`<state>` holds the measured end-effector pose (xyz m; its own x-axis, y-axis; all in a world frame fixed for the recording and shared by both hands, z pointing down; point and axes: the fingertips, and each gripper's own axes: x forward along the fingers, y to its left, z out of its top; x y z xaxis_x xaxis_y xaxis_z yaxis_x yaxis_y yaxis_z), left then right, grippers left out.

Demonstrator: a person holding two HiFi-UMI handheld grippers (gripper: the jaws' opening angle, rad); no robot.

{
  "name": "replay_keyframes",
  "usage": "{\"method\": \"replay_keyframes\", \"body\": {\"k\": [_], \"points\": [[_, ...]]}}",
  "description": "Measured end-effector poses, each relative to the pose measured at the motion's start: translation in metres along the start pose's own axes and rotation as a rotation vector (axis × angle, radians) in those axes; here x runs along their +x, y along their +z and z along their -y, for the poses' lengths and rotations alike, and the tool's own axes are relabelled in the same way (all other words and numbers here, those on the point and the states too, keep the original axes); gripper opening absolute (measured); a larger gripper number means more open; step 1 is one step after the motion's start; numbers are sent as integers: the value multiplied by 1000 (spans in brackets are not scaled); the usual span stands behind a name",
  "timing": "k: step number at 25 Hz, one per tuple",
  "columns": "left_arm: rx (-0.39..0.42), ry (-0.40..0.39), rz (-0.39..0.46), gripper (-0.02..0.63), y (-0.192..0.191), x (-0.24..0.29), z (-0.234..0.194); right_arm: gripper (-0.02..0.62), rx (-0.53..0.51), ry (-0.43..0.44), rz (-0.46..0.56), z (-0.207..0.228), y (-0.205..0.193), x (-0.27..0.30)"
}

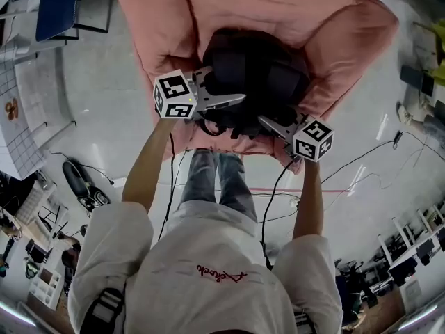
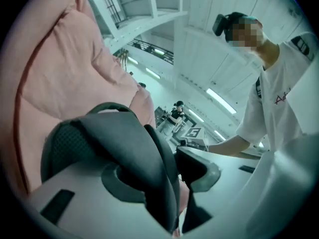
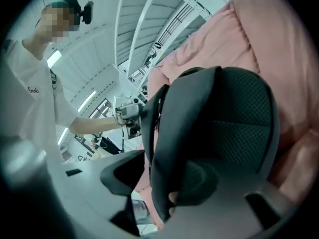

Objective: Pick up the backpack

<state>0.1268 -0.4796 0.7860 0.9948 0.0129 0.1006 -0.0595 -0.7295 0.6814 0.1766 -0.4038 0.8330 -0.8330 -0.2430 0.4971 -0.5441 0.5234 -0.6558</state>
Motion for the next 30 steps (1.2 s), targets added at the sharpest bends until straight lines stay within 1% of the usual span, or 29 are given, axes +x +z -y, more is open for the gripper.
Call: {"method": "replay_keyframes", "body": {"k": [2, 4, 5, 7, 9, 11, 13, 17, 20, 23, 25, 28, 30], "points": [[-6, -11, 27, 195, 9, 2, -5, 196, -2, 32, 7, -1, 7, 10], [-43, -41, 52, 193, 15, 1, -7, 192, 4, 73, 12, -3, 12, 18], [-52, -48, 60, 177, 19, 2, -8, 192, 13, 100, 25, -4, 17, 19], [-58, -58, 77, 148, 29, 11, -10, 192, 40, 152, 65, -2, 30, 14], [-67, -78, 113, 126, 42, 22, -12, 192, 64, 195, 105, 0, 44, 10], [-87, -102, 151, 123, 54, 25, -13, 190, 78, 224, 135, -3, 53, 14], [-91, -125, 176, 121, 59, 20, -14, 190, 92, 236, 170, -7, 59, 22], [-90, -151, 189, 101, 59, 3, -7, 183, 160, 260, 273, -14, 73, 35], [-91, -165, 194, 87, 56, -14, -2, 178, 198, 303, 330, -21, 83, 45], [-87, -183, 185, 78, 53, -22, 10, 175, 177, 328, 399, -32, 103, 41], [-79, -191, 183, 73, 54, -25, 17, 175, 167, 349, 424, -39, 117, 37], [-79, -200, 187, 71, 57, -32, 23, 175, 190, 406, 430, -46, 123, 40], [-76, -198, 164, 71, 53, -35, 21, 175, 248, 475, 475, -42, 125, 39]]}}
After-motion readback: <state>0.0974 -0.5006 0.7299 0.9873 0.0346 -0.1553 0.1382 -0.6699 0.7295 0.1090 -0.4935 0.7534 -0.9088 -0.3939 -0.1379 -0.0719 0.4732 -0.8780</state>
